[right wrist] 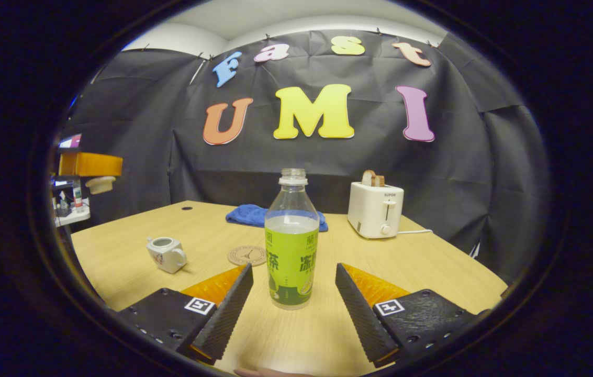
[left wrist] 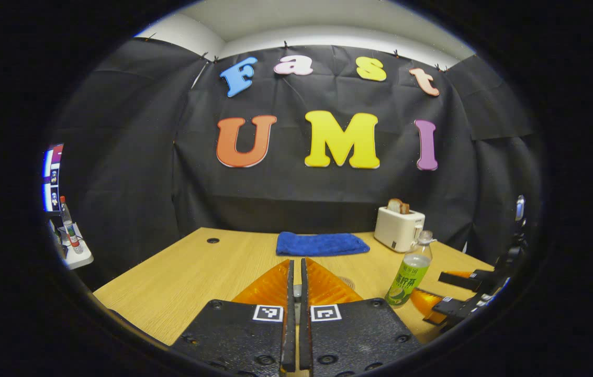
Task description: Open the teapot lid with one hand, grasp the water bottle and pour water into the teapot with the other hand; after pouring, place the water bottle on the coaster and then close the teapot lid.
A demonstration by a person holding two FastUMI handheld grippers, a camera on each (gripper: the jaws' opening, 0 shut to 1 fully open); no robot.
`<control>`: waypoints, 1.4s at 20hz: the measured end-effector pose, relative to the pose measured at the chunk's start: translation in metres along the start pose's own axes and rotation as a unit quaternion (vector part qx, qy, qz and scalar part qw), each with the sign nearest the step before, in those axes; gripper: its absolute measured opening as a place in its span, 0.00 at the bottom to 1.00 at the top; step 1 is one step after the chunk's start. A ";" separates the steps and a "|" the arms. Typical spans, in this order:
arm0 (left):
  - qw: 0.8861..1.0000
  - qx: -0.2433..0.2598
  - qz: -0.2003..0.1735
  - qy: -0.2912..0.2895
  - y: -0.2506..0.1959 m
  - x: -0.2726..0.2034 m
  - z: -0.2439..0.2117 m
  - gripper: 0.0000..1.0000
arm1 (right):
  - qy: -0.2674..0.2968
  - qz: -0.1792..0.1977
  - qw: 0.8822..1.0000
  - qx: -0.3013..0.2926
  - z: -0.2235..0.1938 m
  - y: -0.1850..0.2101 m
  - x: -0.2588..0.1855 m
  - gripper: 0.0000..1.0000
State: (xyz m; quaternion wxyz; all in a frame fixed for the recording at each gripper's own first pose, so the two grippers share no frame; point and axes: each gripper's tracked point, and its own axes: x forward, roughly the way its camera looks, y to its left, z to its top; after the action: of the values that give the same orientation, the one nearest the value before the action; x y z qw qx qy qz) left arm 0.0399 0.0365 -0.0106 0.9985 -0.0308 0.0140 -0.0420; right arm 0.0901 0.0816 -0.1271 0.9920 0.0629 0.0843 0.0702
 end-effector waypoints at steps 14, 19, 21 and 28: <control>0.999 -0.007 -0.048 -0.019 0.007 -0.045 0.026 0.05 | -0.008 -0.042 0.997 -0.065 0.032 0.030 0.041 0.74; 0.999 -0.034 -0.025 -0.011 0.046 -0.041 0.023 0.05 | -0.016 -0.064 0.982 -0.177 0.059 0.052 0.029 0.73; 0.999 -0.043 -0.008 -0.003 0.061 -0.039 0.019 0.05 | -0.008 -0.070 0.972 -0.223 0.059 0.062 0.032 0.74; 0.999 -0.041 0.004 0.006 0.085 -0.038 0.014 0.05 | 0.028 -0.101 0.933 -0.344 0.042 0.076 0.046 0.74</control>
State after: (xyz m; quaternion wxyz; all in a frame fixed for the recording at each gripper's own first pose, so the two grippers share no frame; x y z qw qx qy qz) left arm 0.0092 0.1252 -0.0011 0.9965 -0.0718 0.0223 -0.0375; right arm 0.1331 0.1585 -0.0828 0.9520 -0.2930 0.0890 -0.0040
